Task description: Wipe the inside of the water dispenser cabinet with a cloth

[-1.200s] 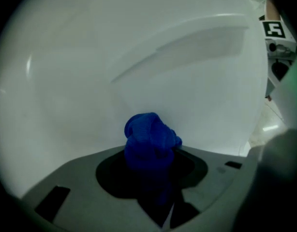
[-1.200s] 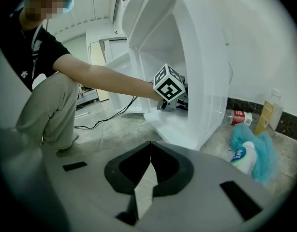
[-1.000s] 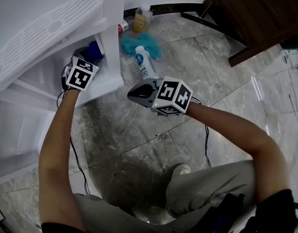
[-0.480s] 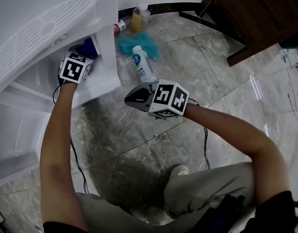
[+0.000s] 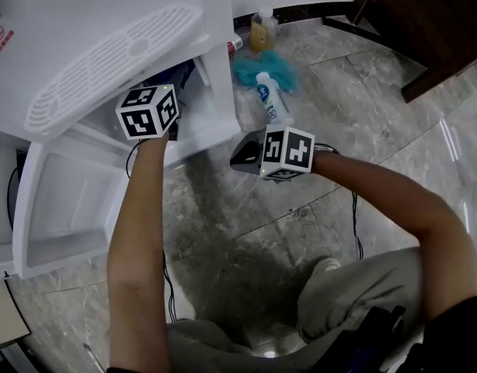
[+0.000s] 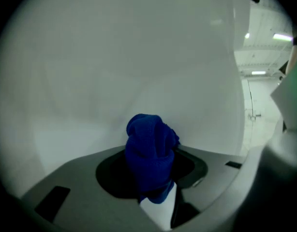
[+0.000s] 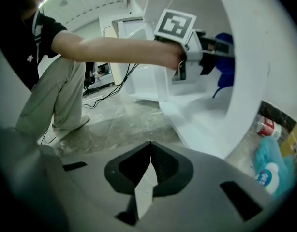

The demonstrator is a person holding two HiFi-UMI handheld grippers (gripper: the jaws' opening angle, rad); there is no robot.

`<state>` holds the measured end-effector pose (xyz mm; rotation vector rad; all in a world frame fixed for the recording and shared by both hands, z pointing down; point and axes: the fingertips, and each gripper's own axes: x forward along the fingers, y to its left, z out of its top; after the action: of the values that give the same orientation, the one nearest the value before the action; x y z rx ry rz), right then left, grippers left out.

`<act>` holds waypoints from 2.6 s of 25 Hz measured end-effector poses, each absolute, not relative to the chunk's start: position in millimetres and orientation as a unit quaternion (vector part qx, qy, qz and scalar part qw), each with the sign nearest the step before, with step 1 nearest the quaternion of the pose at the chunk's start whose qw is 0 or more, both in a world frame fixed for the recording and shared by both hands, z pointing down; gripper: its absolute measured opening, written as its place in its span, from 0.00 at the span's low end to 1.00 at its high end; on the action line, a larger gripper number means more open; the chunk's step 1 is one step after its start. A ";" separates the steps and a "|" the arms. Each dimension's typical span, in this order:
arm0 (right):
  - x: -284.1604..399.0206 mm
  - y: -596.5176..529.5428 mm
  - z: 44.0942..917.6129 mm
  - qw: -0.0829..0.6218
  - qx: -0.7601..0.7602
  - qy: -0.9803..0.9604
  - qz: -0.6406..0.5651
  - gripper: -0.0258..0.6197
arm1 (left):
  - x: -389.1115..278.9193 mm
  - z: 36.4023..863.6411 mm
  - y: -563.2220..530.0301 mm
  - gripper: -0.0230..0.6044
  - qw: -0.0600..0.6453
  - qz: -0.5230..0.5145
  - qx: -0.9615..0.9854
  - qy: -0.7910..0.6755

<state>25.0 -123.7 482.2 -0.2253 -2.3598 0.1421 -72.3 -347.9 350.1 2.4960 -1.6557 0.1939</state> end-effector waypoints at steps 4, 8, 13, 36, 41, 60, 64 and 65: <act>-3.5 -94.3 483.8 0.385 -0.144 -0.911 0.022 0.04 | -79.8 293.3 -323.3 0.30 0.030 -0.062 0.814 -0.576; -7.2 -78.8 481.0 0.390 -0.163 -0.906 0.006 0.04 | -67.6 261.0 -319.7 0.30 0.009 -0.113 0.813 -0.571; 18.5 -75.9 489.1 0.411 -0.159 -0.898 0.008 0.04 | -68.8 248.3 -332.5 0.30 0.014 -0.157 0.795 -0.586; 41.7 -81.6 487.5 0.407 -0.143 -0.902 0.010 0.04 | -84.1 244.7 -358.8 0.27 0.025 -0.231 0.758 -0.609; 65.3 -76.0 498.3 0.423 -0.138 -0.895 0.021 0.04 | -90.7 242.1 -367.9 0.27 0.023 -0.222 0.752 -0.620; 66.2 -93.5 504.5 0.414 -0.101 -0.902 0.075 0.04 | -84.1 244.4 -361.5 0.27 0.048 -0.226 0.761 -0.607; 44.2 -130.0 490.7 0.370 -0.040 -0.916 0.146 0.04 | -61.5 249.6 -334.5 0.27 0.029 -0.138 0.811 -0.567; 36.8 -138.8 487.3 0.360 -0.027 -0.919 0.159 0.04 | -54.3 254.5 -325.0 0.28 0.017 -0.098 0.827 -0.553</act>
<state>36.8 -138.8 487.3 -0.0696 -2.3693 0.4097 -54.3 -325.0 254.5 2.5708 -1.7203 -0.3058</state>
